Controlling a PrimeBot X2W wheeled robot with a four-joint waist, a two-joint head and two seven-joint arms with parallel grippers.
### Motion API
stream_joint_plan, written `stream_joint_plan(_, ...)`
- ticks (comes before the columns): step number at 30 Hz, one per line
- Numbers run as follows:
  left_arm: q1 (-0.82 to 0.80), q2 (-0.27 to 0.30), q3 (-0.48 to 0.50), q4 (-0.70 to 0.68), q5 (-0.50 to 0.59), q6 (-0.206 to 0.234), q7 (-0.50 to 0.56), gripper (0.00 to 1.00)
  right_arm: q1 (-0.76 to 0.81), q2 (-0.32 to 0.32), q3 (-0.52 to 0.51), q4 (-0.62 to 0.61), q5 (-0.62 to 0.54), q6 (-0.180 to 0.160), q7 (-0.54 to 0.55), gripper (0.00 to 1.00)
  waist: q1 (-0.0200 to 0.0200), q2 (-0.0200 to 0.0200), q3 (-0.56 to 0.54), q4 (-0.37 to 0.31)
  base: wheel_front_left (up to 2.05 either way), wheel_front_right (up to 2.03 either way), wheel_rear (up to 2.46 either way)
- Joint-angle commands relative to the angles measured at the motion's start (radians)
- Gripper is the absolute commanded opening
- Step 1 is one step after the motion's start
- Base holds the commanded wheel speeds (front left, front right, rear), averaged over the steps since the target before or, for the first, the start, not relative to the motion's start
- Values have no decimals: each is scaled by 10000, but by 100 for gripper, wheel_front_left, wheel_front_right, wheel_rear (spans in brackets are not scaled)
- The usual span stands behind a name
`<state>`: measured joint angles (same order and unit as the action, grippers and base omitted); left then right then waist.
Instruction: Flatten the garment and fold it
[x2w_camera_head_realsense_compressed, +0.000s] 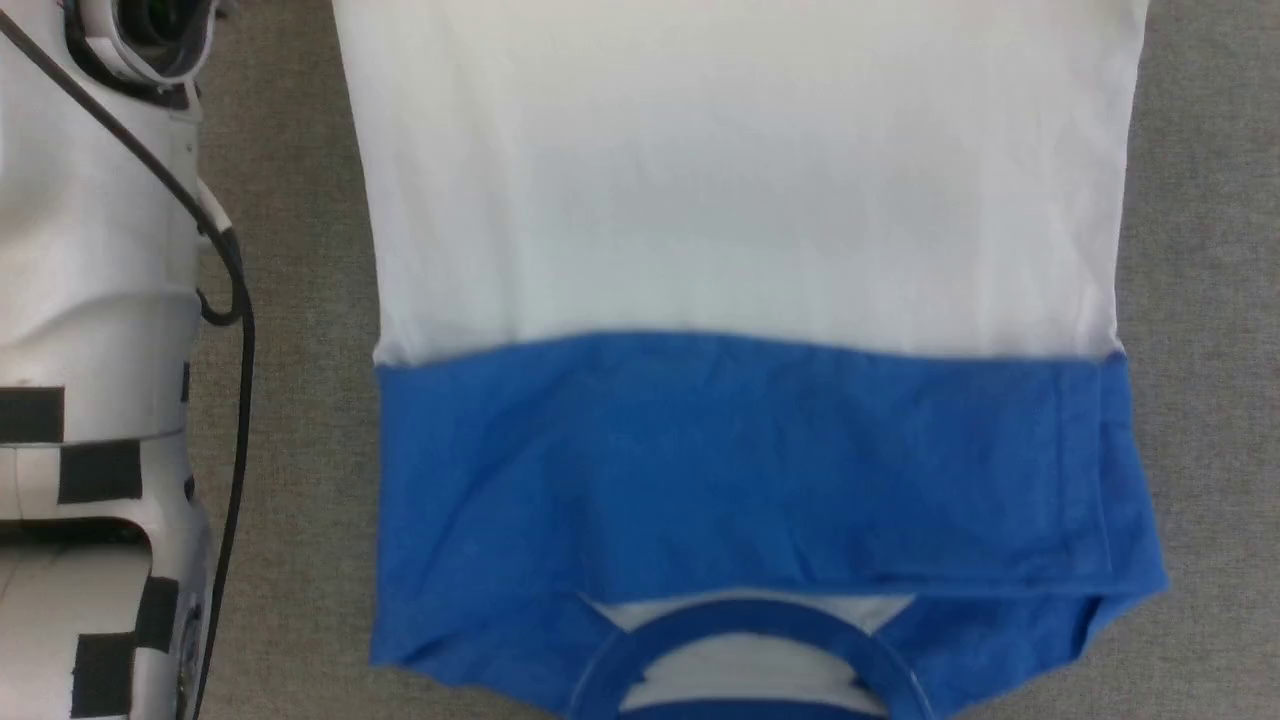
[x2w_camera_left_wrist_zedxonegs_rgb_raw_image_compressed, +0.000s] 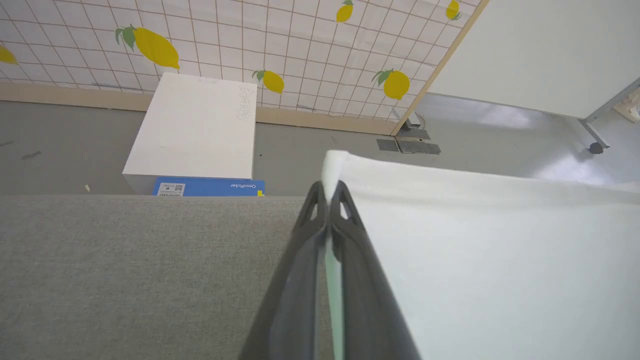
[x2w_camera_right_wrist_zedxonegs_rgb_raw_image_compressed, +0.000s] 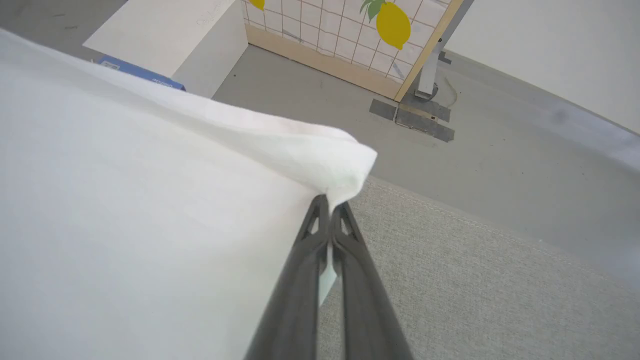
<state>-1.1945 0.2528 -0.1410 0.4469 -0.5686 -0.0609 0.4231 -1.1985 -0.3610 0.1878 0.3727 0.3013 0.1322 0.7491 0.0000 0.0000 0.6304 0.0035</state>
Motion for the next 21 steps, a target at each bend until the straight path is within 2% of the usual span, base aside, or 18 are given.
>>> stream_joint_plan(1,-299,149,43,21,233,-85,-427,0,-222,50,-138,102,-180,-15,-328,0,0,0,-62,3,0,0,0)
stream_joint_plan(8,-542,243,-108,387,382,-395,-1708,0,-459,333,-318,663,-645,-15,-1662,0,0,0,-383,30,0,0,0)
stream_joint_plan(15,333,288,-705,383,-110,-644,-1722,0,257,212,329,834,-117,-15,-2037,0,0,0,-1207,214,0,0,0)
stream_joint_plan(21,1797,417,-1307,-123,-727,-690,-1788,0,1758,-23,565,391,856,-15,-2438,0,0,0,-2446,440,0,0,0)
